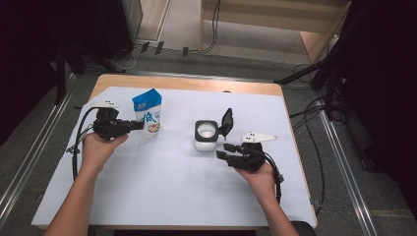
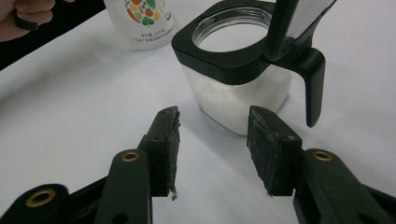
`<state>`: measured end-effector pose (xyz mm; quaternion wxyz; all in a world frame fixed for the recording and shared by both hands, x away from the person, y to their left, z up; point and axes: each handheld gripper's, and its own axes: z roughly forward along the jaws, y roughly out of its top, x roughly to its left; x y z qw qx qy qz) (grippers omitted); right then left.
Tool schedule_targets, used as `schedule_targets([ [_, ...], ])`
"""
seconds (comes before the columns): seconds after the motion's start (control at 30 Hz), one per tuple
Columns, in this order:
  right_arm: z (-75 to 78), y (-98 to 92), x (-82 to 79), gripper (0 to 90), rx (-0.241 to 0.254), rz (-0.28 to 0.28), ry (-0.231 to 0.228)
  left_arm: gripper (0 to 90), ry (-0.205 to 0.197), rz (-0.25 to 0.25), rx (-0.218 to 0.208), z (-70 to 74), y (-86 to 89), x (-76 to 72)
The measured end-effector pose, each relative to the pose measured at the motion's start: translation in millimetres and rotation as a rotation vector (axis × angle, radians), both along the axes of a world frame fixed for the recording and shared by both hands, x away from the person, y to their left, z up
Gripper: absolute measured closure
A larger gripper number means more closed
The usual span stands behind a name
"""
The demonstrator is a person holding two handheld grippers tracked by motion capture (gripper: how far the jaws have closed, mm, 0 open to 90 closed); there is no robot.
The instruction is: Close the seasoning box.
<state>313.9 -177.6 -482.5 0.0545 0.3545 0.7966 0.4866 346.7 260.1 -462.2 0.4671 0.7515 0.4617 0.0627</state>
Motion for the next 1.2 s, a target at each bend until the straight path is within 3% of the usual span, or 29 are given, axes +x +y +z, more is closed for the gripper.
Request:
schedule_targets([
  [0.63,0.3,-0.6,3.2,54.9,0.002,-0.005,0.001,80.9,-0.008,-0.007,0.006,-3.5,-1.1,-3.3],
  [1.2,0.6,-1.2,3.3,55.1,0.006,-0.005,0.001,63.7,-0.036,-0.001,0.016,-1.7,-2.2,-4.3],
])
